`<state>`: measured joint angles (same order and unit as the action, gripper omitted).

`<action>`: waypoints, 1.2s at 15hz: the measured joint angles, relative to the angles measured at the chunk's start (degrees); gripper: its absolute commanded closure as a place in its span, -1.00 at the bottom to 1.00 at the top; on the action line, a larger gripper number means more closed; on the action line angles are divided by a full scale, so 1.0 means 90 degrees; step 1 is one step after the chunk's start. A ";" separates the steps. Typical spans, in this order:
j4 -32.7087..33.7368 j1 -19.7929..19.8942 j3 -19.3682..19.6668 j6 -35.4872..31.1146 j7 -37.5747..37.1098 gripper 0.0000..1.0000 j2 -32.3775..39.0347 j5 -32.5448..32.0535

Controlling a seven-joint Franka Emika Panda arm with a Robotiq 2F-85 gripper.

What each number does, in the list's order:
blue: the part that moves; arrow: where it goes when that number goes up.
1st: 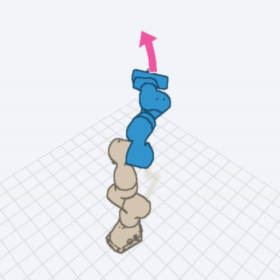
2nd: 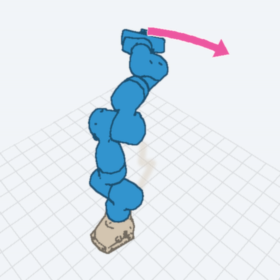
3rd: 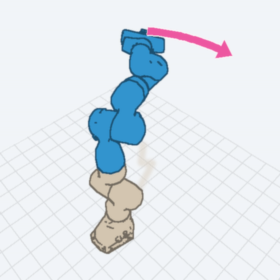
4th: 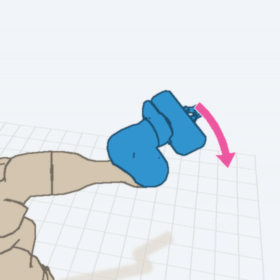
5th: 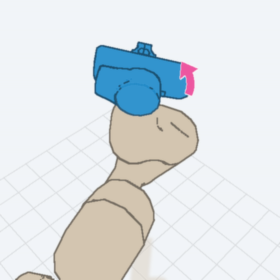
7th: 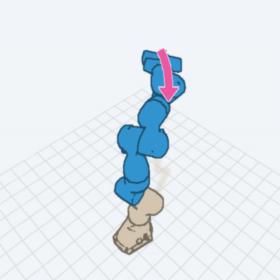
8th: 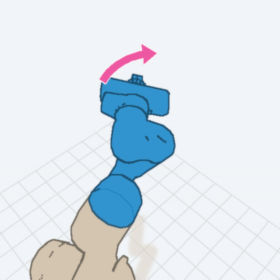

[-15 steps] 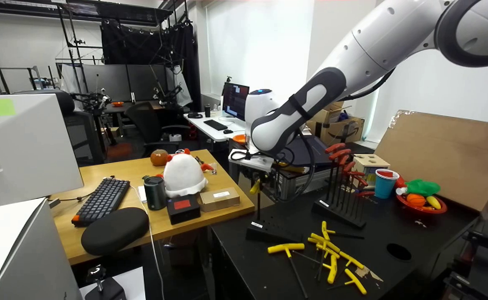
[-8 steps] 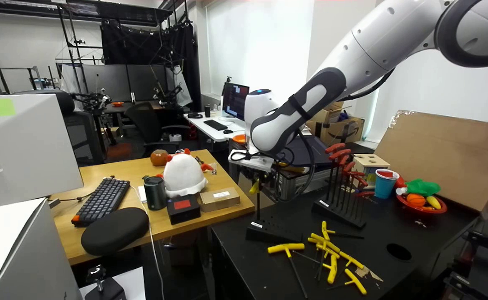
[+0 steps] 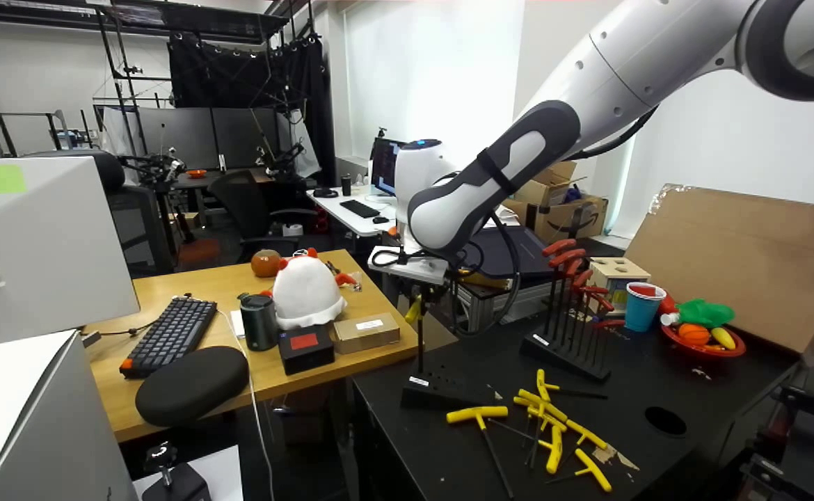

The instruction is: Put the yellow object on the table

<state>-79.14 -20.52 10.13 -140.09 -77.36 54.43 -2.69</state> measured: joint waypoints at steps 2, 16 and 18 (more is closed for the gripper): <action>-0.0022 -0.0063 0.0001 0.0051 -0.0069 0.89 -0.0121 -0.0101; -0.1024 -0.0059 0.0238 0.0165 -0.0465 0.89 -0.1166 -0.0593; -0.1307 0.0073 0.0289 0.0194 -0.0471 0.89 -0.1231 -0.0595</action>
<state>-90.91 -19.86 12.73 -138.35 -81.60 43.35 -8.05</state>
